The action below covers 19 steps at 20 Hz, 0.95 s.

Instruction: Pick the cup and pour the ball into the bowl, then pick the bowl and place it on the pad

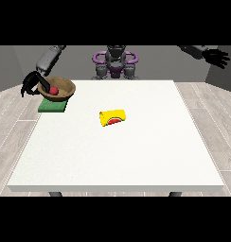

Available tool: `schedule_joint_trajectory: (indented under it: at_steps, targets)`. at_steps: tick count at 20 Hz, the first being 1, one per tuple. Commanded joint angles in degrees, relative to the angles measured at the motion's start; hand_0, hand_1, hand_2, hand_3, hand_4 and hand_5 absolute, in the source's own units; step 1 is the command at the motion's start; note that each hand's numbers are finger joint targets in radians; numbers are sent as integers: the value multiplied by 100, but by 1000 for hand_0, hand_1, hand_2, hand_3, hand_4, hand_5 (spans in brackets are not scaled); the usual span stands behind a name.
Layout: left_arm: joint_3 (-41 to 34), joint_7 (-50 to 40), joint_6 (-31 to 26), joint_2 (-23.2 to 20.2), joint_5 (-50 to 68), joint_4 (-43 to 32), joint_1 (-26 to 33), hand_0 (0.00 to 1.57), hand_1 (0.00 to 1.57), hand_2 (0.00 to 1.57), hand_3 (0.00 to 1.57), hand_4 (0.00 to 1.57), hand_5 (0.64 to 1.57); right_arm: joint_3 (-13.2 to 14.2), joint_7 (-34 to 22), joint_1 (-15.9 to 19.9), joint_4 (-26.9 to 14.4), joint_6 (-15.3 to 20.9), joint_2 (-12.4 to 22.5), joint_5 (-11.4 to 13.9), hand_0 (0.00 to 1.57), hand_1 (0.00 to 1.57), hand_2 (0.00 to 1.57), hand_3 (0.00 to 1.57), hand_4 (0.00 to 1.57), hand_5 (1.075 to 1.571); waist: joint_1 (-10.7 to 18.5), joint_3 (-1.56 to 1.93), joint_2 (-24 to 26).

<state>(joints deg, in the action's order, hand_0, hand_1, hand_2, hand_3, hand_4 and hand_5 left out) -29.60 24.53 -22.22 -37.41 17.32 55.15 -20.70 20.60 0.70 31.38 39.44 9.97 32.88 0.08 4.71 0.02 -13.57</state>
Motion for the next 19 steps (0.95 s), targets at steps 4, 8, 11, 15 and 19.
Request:
schedule_joint_trajectory:
  at_steps: [4,8,11,15,19]
  targets:
    - [-120,106,-111,-198,156,72,-161,0,0,0,0,1175,1551,329,244,220,-661,113,323,-89,850,850,880,1102,0,1513,137,2,-448]
    - [-151,-124,-303,-412,197,-100,-19,0,0,0,0,1180,1551,268,54,243,-712,-497,505,-186,0,0,425,649,0,1460,130,1,-93]
    - [180,-441,220,107,76,492,-54,0,0,0,0,1158,1547,265,-9,382,-958,-625,758,-126,0,0,140,93,0,1370,87,6,93]
    - [1188,-1227,619,1109,-216,1386,-119,0,0,0,0,902,1559,-171,-714,567,-1026,-138,380,275,0,0,0,0,0,1354,269,7,1096]
    - [1255,-1420,769,1220,-442,829,336,0,0,0,0,902,1559,-307,-864,810,-445,-902,9,-18,0,0,0,0,476,1434,-206,-12,2155]
